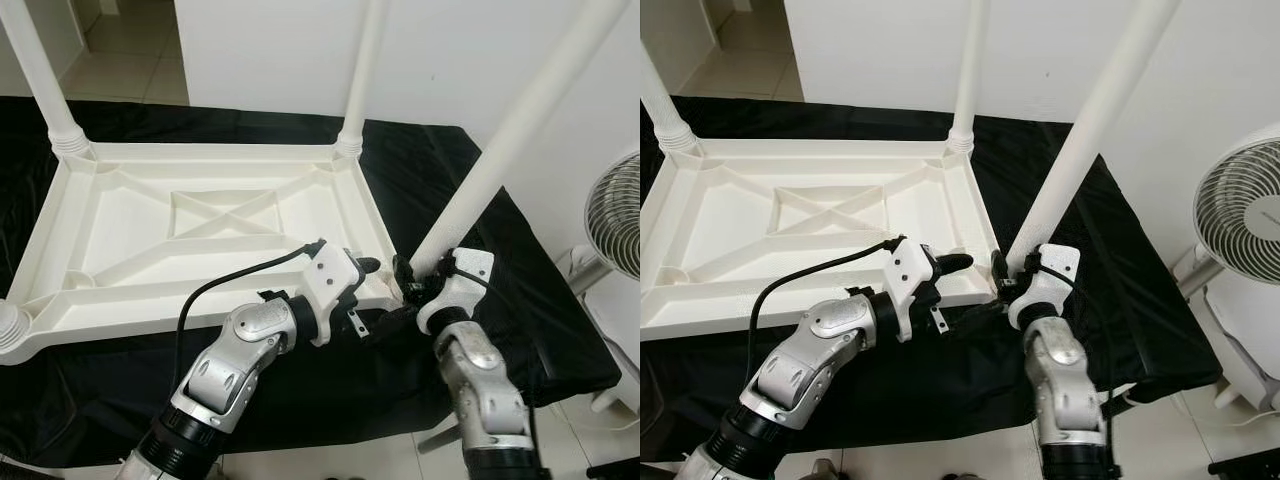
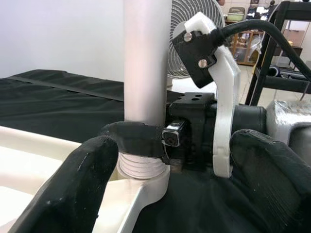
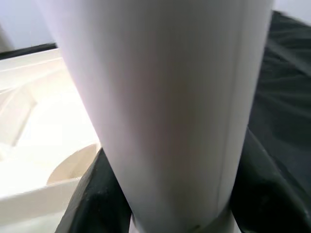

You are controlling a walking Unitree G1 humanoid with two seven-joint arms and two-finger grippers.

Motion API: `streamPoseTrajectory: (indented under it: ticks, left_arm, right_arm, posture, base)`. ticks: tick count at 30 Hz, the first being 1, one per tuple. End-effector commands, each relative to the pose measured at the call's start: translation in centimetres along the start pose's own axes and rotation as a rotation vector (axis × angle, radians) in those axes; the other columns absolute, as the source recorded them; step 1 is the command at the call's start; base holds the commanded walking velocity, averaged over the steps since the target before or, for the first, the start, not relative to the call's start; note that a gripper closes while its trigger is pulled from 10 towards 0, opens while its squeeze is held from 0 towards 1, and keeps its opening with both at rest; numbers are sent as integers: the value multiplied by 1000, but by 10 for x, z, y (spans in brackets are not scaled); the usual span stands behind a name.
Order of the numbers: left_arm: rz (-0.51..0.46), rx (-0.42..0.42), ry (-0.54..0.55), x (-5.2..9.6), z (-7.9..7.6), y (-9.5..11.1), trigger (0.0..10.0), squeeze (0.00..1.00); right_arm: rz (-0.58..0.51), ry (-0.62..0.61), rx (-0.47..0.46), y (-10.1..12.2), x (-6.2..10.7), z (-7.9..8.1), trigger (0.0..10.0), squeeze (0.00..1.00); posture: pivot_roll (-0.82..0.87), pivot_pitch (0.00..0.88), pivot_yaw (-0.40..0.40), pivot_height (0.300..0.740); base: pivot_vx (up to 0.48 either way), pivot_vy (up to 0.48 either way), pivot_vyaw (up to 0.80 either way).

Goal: Building children table

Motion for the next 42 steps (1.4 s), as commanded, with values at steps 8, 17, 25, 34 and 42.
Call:
streamPoseTrajectory:
  ticks: [8,17,25,34,42]
  left_arm:
    - [9,12,-4,0,-2,-3,10000,0]
    - [5,13,0,-1,-3,-3,10000,0]
    - [4,13,-2,-1,-4,-3,10000,0]
    - [4,7,-1,-1,-2,-2,10000,0]
    - [0,7,5,-1,-2,-2,10000,0]
  right_arm:
    - [112,-64,-2,-22,8,-4,10000,0]
    - [11,89,-6,-3,3,-2,10000,1000]
    - [-66,324,77,15,-11,-14,10000,0]
    - [-57,664,171,8,-14,-2,10000,0]
    - [-41,768,172,-1,-12,5,0,0]
  posture:
    - [24,103,-81,740]
    - [27,102,-89,740]
    - [28,96,-92,740]
    - [35,89,-92,740]
    - [49,82,-98,740]
  base:
    - [0,0,0]
    - [0,0,0]
    - [0,0,0]
    - [0,0,0]
    - [0,0,0]
Point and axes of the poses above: a point about 5 cm out from each wrist's last joint towards the gripper, its own x axis pointing back from the gripper into the wrist, its own y axis along the axis of the wrist's last joint, z = x × y, the point moved 3 cm from there along -x, pointing out of the wrist towards the gripper, and after that the axes turned 10 degrees about x, right-handed, at the moved point
